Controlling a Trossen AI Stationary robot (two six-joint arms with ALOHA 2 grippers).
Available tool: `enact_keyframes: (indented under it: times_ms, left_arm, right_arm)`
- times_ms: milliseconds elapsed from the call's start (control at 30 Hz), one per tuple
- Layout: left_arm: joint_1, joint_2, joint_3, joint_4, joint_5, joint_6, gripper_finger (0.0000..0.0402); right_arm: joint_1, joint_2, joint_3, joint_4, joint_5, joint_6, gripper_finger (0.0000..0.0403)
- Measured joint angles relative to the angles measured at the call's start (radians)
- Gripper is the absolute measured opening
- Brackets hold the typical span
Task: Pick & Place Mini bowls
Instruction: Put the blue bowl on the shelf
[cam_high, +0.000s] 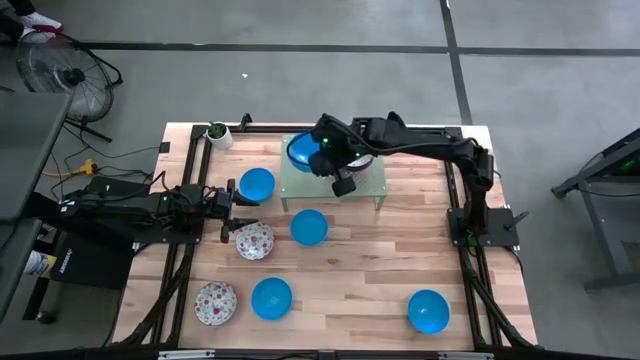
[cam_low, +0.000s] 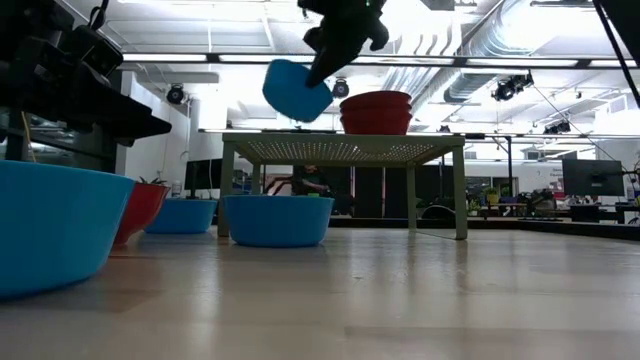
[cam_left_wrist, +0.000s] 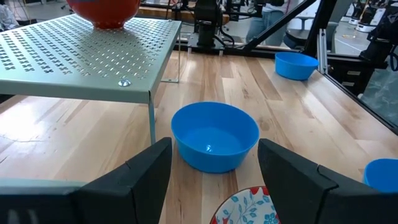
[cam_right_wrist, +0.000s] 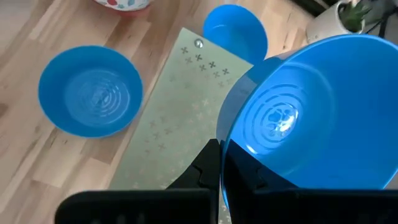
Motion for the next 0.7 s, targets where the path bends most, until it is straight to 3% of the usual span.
enact_keyframes:
  times_ms: [700]
  left_arm:
    - [0.0, 0.0, 0.0, -0.01, 0.0, 0.0, 0.0234]
  right_arm:
    - [-0.015, 0.049, 0.0, 0.068, 0.008, 0.114, 0.0]
